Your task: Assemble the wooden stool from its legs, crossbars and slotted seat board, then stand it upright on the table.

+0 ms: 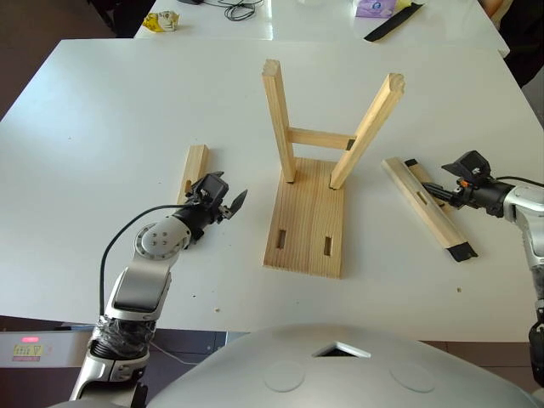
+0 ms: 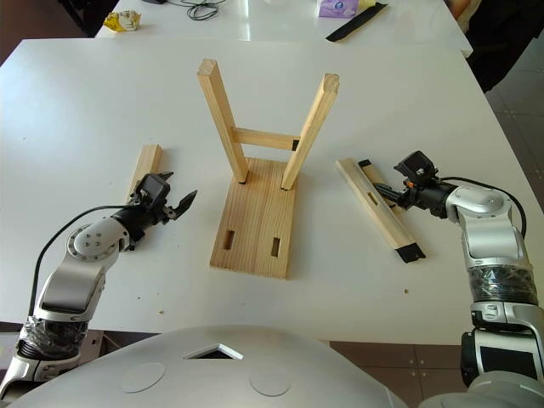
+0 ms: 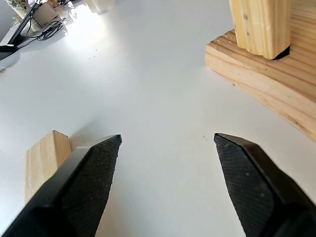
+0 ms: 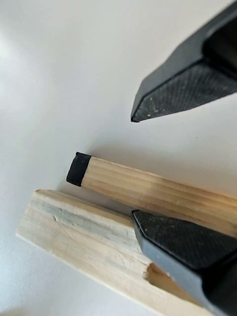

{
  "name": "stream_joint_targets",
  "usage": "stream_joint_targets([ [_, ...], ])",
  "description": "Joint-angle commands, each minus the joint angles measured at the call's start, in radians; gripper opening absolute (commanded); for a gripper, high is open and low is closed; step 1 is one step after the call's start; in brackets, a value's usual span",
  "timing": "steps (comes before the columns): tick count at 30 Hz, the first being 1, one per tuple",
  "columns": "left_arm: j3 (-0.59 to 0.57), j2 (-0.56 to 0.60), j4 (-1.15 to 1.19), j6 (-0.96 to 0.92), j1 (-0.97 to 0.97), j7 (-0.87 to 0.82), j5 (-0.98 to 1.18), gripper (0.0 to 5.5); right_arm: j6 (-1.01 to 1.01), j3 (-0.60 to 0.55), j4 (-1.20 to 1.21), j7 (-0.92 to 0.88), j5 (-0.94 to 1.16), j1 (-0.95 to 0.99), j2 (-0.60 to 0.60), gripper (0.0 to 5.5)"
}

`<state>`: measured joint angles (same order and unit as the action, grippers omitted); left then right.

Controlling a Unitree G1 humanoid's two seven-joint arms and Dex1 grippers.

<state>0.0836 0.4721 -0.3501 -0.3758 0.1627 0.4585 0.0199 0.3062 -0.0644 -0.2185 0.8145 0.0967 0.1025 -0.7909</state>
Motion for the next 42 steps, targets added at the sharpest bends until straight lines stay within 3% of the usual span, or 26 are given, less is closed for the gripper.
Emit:
stream_joint_targets([
  [1, 0.007, 0.000, -0.006, 0.003, 0.006, 0.000, -0.007, 3.50, 0.003, 0.005, 0.041, 0.016, -0.003, -0.004, -0.015, 3.31],
  [20, 0.016, 0.011, 0.021, 0.003, -0.025, 0.010, -0.018, 3.50, -0.049, -0.037, -0.024, -0.025, -0.028, 0.007, -0.048, 3.31],
  [33, 0.013, 0.012, 0.021, 0.005, -0.025, 0.010, -0.025, 3.50, -0.221, -0.056, -0.113, 0.180, -0.022, 0.047, -0.239, 3.31],
  [42, 0.028, 0.016, 0.033, 0.010, -0.043, 0.019, -0.033, 3.50, -0.299, -0.020, -0.012, 0.399, -0.022, -0.066, -0.333, 3.31],
])
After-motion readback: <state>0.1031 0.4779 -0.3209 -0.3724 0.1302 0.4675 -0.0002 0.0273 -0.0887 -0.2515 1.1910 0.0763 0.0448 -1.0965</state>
